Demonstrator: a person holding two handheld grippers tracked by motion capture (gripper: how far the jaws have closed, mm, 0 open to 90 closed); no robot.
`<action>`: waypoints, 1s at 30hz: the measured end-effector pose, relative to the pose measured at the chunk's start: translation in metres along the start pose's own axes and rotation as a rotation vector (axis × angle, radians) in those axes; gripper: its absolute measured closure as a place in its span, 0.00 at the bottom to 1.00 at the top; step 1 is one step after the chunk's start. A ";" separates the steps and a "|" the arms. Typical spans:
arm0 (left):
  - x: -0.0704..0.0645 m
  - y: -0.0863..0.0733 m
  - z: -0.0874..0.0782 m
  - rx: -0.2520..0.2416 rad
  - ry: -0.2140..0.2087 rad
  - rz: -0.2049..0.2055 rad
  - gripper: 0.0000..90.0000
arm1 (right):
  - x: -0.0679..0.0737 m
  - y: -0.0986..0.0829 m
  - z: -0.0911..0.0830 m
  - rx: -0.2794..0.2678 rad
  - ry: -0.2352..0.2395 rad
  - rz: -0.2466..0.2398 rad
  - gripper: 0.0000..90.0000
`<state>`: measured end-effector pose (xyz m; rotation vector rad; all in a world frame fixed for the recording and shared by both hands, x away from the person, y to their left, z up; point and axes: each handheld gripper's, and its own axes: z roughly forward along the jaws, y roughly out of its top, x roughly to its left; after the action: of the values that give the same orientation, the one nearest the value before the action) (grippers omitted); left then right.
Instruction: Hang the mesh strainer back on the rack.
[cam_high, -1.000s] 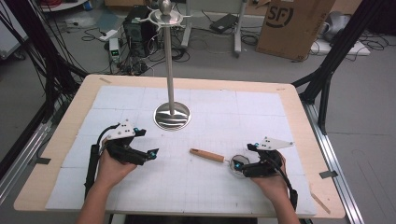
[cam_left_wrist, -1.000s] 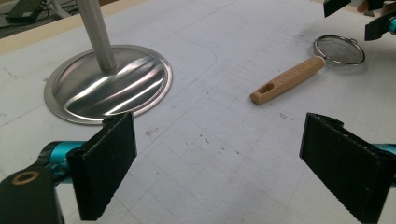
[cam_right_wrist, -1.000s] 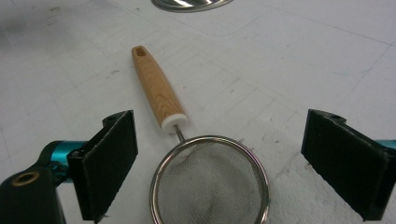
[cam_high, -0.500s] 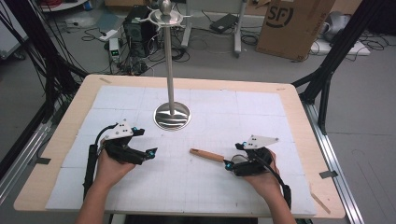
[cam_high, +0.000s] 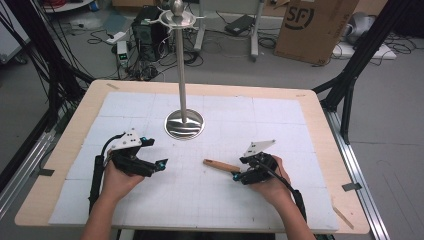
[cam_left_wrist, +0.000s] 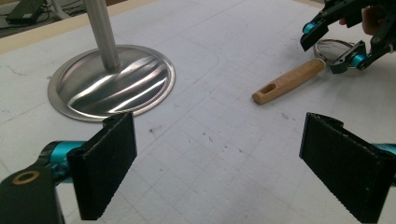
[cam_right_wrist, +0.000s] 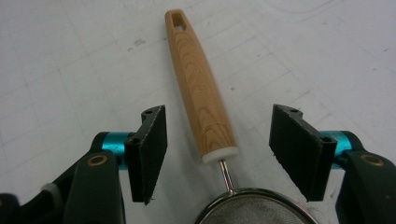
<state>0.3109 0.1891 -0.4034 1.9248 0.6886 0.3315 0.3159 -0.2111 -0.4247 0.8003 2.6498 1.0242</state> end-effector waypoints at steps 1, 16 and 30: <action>0.000 0.000 0.001 0.000 0.002 -0.002 0.13 | 0.000 0.001 0.002 0.014 -0.005 -0.004 0.42; -0.001 -0.001 0.002 0.004 -0.004 0.002 0.13 | -0.001 0.010 0.013 0.148 0.016 -0.015 0.70; 0.000 -0.001 0.001 -0.003 -0.007 -0.003 0.14 | 0.005 0.020 0.014 0.224 0.002 -0.029 0.74</action>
<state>0.3110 0.1881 -0.4046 1.9212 0.6858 0.3238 0.3249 -0.1878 -0.4217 0.7993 2.8027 0.7297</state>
